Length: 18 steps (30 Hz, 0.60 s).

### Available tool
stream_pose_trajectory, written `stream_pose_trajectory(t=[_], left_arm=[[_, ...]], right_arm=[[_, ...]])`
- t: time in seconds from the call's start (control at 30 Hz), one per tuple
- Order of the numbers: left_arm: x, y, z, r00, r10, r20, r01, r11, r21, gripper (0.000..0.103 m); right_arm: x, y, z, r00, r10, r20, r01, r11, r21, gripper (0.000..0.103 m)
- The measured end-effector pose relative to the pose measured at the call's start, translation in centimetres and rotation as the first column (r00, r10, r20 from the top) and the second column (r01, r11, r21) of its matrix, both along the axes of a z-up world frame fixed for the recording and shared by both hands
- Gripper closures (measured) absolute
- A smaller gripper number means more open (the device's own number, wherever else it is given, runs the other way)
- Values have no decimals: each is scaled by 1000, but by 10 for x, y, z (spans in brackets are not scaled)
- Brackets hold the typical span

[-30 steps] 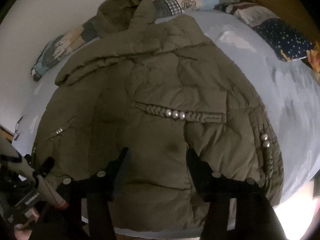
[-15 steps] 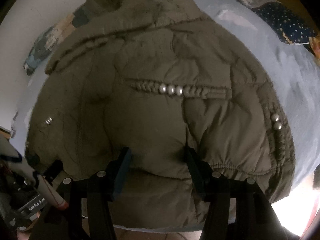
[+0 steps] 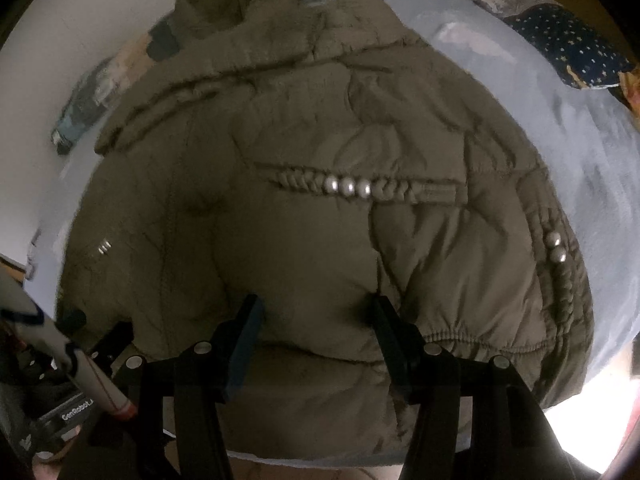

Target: Fold large clothes

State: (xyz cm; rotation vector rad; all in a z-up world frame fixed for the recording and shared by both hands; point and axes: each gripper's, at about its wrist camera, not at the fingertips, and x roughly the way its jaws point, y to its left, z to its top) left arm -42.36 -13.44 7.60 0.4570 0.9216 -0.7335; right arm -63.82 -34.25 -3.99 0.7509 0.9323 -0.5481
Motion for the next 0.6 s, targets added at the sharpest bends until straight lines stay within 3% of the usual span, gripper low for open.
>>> stream_pose_trajectory(t=[0.13, 0.23, 0.33, 0.43, 0.5, 0.6], left_arm=[[29, -18, 42, 998, 0, 65, 6, 996, -87, 4], [68, -40, 59, 999, 15, 46, -8, 991, -133, 4], [112, -63, 56, 999, 47, -6, -48, 985, -163, 4], [147, -67, 33, 994, 87, -63, -96, 980, -172, 4], [165, -70, 28, 985, 131, -116, -149, 975, -162, 7], [182, -62, 37, 971, 172, -168, -208, 951, -228, 7]], right_arm=[[-5, -2, 14, 998, -17, 67, 19, 999, -35, 41], [-5, -4, 18, 996, -11, 87, 13, 1000, -25, 41], [-4, -11, 28, 994, -9, 107, 9, 1000, -6, 41], [-2, -23, 48, 990, -13, 137, 12, 1000, 9, 41], [7, -33, 67, 991, -6, 133, 8, 1000, -15, 41], [34, -60, 108, 990, 16, 137, -5, 997, -81, 41]])
